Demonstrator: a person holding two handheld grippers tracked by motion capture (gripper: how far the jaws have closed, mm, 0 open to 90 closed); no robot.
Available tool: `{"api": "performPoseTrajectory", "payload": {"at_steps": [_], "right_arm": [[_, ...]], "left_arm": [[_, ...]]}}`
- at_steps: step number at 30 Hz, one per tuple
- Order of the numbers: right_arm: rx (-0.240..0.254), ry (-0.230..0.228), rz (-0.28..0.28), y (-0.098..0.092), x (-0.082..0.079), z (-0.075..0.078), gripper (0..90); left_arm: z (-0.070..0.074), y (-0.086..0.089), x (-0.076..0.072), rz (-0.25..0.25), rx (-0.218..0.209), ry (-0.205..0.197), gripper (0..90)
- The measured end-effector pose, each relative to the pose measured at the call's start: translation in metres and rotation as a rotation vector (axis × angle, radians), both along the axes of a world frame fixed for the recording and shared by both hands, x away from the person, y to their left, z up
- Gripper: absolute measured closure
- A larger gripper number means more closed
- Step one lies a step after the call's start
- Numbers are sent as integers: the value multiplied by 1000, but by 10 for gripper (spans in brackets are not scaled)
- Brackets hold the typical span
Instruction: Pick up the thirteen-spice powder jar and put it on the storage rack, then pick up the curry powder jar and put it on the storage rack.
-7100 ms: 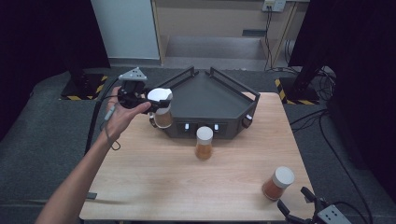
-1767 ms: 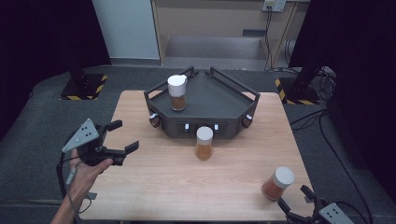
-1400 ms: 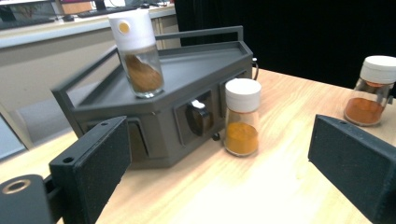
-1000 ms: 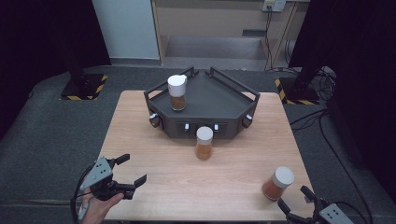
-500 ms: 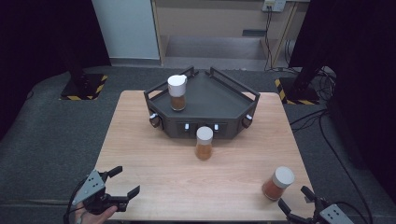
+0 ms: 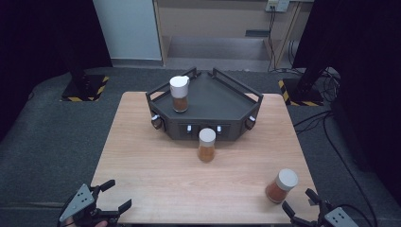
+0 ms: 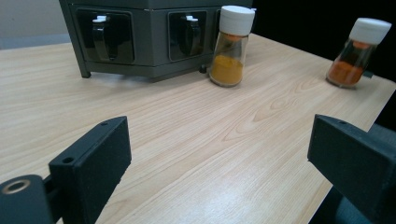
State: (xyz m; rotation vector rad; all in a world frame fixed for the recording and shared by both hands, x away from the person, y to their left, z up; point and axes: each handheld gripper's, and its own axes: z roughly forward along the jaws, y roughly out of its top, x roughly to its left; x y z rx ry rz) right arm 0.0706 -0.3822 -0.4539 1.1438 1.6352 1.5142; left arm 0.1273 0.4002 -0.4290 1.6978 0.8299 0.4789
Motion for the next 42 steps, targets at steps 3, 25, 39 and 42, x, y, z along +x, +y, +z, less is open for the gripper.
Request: {"api": "performPoseTrajectory", "payload": {"at_steps": [3,25,39,42], "right_arm": [[3,4,-7,0,0,-1,43],[0,0,-37,-1,-8,-2,34],[1,-4,-38,0,-12,-2,32],[4,-1,-38,0,-12,-2,32]], "left_arm": [[-1,0,3,-16,0,-15,46],[-7,5,17,-29,-50,-37,43],[-7,3,21,-36,-53,-30,43],[-7,3,22,-35,-51,-25,43]]}}
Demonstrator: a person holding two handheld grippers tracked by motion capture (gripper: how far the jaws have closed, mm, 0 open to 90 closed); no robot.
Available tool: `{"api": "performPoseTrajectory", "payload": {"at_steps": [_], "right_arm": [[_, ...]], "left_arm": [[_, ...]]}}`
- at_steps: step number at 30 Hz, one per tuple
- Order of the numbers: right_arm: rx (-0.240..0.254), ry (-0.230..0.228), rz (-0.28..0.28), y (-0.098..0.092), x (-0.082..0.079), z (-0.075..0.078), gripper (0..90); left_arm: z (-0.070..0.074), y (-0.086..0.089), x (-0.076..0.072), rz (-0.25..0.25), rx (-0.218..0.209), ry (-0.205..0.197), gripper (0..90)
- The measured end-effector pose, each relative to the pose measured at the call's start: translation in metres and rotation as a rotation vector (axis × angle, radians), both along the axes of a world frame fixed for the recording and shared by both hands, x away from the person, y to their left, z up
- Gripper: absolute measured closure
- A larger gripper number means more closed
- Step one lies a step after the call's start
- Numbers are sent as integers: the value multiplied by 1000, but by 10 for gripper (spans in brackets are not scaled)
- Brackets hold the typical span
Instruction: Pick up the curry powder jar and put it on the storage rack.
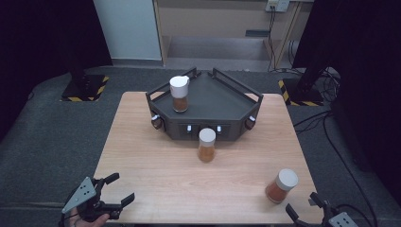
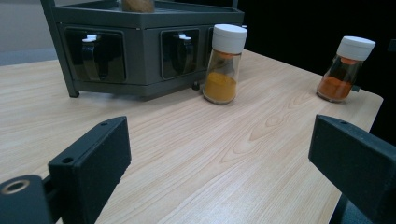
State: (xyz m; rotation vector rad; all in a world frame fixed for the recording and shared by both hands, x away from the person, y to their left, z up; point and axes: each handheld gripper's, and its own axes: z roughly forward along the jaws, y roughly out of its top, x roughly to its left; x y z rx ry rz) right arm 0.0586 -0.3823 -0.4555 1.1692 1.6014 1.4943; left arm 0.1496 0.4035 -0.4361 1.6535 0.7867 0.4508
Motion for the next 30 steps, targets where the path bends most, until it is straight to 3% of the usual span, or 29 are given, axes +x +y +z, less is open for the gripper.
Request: {"api": "performPoseTrajectory", "payload": {"at_steps": [12,17,19,24,29,30], "right_arm": [[8,-15,-26,4,-3,3,31],[3,-24,-12,0,-3,6,18],[6,-24,-15,-2,-4,9,14],[-8,-46,-17,-6,-6,25,7],[-14,-41,13,-11,0,42,6],[6,-43,21,-12,1,45,6]], "left_arm": [[-2,4,-3,9,-17,7,41],[-1,3,0,-3,-29,-3,39],[0,1,1,-9,-11,4,39],[0,2,2,-8,-14,5,39],[0,0,2,-2,-5,12,40],[0,0,2,-1,-3,11,40]]}}
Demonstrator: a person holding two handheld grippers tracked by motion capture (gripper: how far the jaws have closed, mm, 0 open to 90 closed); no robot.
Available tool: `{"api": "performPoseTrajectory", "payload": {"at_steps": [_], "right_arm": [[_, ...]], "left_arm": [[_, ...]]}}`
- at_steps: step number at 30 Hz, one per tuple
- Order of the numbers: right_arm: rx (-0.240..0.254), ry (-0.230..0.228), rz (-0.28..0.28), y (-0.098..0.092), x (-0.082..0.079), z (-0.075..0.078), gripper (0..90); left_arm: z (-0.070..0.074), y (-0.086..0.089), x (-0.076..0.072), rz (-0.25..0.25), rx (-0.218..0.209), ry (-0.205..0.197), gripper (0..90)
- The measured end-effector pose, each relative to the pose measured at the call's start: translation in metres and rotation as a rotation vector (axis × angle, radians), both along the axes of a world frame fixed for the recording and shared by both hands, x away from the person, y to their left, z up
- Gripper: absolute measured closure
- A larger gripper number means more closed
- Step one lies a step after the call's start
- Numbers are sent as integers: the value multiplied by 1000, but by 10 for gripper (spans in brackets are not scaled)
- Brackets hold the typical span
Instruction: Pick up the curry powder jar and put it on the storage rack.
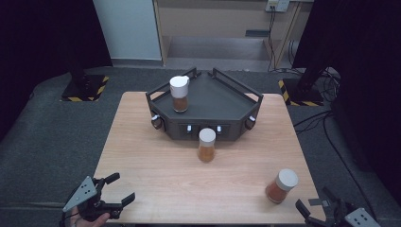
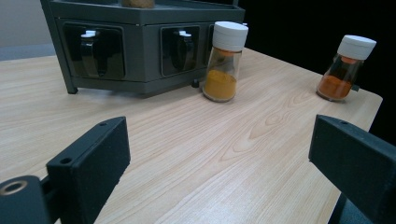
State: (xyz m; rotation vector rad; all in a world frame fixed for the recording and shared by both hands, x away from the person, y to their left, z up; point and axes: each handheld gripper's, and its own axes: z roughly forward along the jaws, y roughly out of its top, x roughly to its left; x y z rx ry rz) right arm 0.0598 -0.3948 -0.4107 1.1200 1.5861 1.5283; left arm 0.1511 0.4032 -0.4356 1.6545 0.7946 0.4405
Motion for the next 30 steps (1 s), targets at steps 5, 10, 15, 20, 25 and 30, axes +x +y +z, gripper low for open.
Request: {"api": "performPoseTrajectory", "payload": {"at_steps": [5,10,15,20,25,30], "right_arm": [[-16,-27,37,-2,9,23,7],[-38,-14,84,-2,27,52,7],[-74,5,98,8,42,78,17],[-64,-3,150,15,56,92,15],[-73,-11,200,26,71,104,14],[-114,-15,228,44,87,115,13]], "left_arm": [[0,0,0,3,1,4,41],[0,0,-1,9,1,2,43],[0,0,-1,4,3,-3,43],[0,-1,-1,1,5,-2,44],[0,-1,0,-3,4,1,44],[1,-1,0,-8,10,1,44]]}}
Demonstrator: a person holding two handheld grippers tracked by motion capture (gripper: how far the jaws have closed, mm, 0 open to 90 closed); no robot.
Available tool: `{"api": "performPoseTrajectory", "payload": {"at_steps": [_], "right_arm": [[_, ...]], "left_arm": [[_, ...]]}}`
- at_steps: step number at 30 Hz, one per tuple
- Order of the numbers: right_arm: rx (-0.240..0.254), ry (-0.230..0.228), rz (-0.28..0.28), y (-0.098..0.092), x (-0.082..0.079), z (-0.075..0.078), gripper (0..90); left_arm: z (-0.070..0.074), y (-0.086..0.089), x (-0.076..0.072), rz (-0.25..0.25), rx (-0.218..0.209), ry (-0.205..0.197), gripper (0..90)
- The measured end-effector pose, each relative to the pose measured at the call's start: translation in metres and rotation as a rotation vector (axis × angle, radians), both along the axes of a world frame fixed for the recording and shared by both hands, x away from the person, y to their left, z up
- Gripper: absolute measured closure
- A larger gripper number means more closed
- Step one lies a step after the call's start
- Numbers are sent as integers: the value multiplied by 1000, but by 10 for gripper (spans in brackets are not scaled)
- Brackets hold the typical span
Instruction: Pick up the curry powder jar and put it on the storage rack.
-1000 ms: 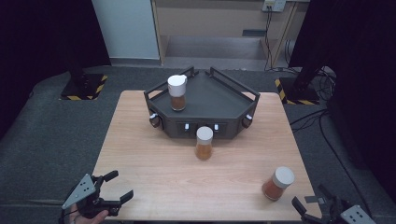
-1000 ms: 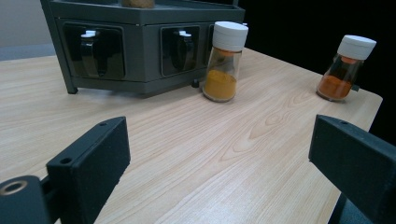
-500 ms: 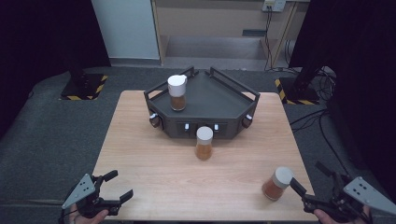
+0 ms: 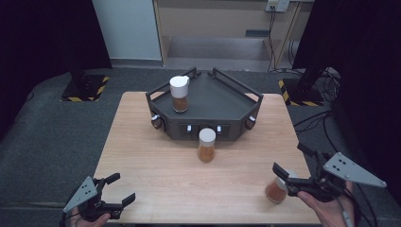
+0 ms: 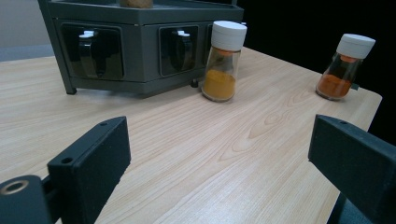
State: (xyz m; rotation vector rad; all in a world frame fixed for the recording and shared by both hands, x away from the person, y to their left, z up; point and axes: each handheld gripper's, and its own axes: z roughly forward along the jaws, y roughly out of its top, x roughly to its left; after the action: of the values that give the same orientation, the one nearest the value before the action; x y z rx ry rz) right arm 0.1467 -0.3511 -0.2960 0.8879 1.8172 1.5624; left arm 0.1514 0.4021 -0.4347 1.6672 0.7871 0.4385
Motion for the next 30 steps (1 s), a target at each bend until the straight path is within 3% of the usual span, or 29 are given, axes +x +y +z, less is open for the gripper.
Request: {"api": "performPoseTrajectory", "payload": {"at_steps": [2,7,12,17,20,30], "right_arm": [[-38,-5,15,8,6,6,14],[-80,-5,46,27,23,14,16],[-56,23,72,40,41,16,22],[-89,28,85,59,51,19,25],[-88,24,87,69,57,16,27],[-57,89,133,90,86,1,32]], "left_arm": [[0,0,0,-1,3,1,44],[0,0,0,-2,1,1,44],[0,0,0,-4,-2,2,43],[0,1,1,-6,-4,4,43],[0,1,0,-5,-7,3,43],[0,2,0,-8,-7,5,43]]}}
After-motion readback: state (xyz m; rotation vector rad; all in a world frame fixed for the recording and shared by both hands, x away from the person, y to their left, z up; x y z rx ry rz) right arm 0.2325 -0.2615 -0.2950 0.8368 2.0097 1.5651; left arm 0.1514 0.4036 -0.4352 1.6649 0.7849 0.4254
